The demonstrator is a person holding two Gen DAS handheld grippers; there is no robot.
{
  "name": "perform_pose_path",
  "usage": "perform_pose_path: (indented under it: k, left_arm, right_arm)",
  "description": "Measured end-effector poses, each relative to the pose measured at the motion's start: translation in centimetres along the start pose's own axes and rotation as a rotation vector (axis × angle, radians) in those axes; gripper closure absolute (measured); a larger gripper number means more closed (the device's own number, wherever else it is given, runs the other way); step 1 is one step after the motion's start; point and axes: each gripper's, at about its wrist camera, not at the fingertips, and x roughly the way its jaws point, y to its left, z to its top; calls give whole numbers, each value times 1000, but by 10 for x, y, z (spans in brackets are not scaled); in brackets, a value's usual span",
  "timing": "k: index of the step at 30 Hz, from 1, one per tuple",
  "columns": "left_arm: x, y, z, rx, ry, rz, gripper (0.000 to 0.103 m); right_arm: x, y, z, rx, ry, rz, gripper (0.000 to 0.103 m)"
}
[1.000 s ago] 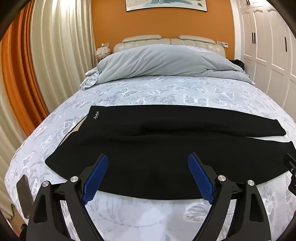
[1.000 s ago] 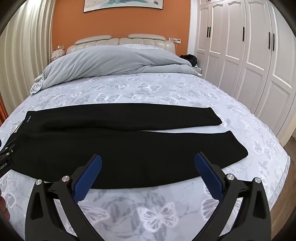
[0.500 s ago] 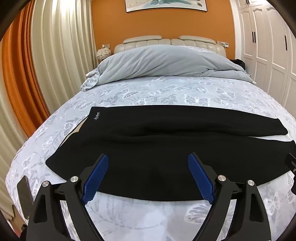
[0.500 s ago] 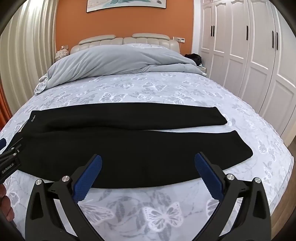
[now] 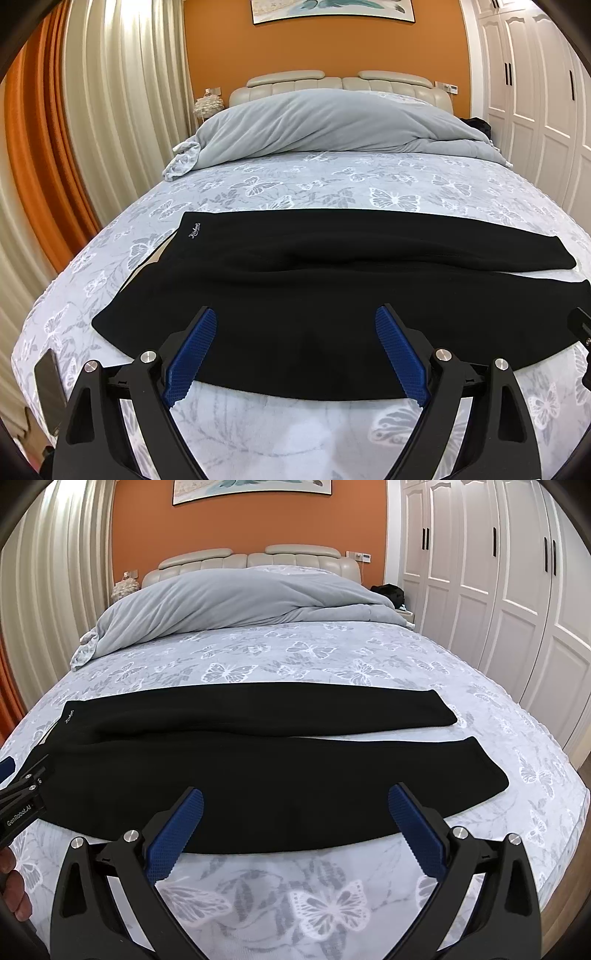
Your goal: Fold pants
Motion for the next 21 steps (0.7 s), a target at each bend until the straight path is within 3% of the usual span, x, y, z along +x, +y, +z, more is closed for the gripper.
perform_pose_path:
  k: [21]
  left_arm:
    - [3,-3,-1,7,5,5,17]
  right_arm:
    - [1,1,-1,3,5,4,5]
